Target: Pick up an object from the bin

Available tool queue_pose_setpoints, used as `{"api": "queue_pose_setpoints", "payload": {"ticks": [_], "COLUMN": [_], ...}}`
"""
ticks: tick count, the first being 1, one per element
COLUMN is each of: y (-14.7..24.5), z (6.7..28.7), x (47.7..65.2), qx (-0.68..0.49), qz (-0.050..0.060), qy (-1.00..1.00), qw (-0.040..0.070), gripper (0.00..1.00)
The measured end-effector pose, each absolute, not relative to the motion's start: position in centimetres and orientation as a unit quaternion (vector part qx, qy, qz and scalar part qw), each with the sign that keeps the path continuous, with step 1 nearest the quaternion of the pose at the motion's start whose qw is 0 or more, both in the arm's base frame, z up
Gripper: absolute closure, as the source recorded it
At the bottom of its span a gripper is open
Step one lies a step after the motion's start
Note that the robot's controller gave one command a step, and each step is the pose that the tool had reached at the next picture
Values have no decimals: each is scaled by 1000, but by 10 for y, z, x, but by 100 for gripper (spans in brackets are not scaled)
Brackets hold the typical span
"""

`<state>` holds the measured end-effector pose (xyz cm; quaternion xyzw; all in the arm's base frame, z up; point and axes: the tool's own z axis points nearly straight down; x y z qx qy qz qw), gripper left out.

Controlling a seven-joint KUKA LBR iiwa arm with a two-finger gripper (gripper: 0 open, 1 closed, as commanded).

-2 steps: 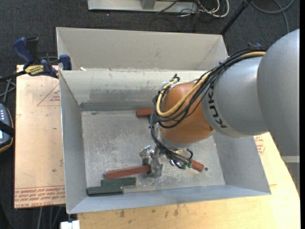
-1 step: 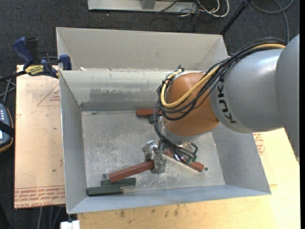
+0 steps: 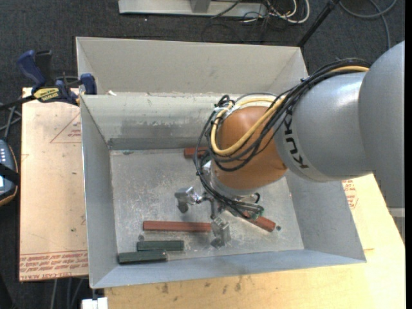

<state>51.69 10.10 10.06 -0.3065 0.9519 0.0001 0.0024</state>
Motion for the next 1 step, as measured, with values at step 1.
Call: {"api": "queue_pose_setpoints", "payload": {"ticks": [1], "y": [103], "z": [70], "x": [517], "qx": [-337], "qz": [1], "qy": [941], "qw": [1], "gripper": [100]}}
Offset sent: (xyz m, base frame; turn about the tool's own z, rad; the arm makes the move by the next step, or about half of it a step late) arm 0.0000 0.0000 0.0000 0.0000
